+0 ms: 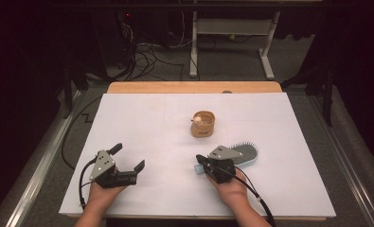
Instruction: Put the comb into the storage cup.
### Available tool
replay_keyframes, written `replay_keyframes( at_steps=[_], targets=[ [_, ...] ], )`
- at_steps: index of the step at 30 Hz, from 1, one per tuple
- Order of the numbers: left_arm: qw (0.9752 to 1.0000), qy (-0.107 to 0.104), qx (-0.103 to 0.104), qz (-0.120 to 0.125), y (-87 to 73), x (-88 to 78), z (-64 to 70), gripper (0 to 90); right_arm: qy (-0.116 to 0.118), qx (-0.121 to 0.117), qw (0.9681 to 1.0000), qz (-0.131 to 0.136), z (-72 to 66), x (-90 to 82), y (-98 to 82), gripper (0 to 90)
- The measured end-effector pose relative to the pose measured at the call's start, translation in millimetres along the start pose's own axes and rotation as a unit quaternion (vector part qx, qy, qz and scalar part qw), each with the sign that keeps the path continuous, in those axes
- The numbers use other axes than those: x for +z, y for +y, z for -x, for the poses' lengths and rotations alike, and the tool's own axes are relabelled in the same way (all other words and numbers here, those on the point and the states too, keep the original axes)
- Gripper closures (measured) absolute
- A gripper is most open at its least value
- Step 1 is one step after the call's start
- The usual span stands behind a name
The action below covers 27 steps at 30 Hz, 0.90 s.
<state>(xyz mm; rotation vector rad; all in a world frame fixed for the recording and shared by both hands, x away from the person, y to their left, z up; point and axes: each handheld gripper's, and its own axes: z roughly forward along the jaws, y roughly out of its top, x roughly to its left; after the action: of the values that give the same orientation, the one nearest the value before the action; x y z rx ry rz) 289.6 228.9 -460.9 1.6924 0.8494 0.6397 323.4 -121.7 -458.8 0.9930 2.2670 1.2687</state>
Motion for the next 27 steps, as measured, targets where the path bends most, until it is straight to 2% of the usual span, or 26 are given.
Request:
replay_keyframes(
  at_steps=[9, 18, 27],
  targets=[
    [1.0, -0.003, 0.001, 0.004, 0.4, -0.8, 0.5, 0.0, 0.001, -0.022, 0.999, -0.039, -11.9, 14.9, 3.9, 90.0],
    [0.9999, -0.011, 0.007, 0.004, 0.0, 0.0, 2.4, 0.0, 0.006, -0.023, 0.9987, -0.045, -11.9, 14.3, 3.6, 90.0],
    [0.9998, -0.007, 0.011, 0.012, 0.6, -2.7, 3.0, 0.5, 0.018, -0.027, 0.9981, -0.053, -12.3, 9.1, 3.7, 90.0]
  ],
)
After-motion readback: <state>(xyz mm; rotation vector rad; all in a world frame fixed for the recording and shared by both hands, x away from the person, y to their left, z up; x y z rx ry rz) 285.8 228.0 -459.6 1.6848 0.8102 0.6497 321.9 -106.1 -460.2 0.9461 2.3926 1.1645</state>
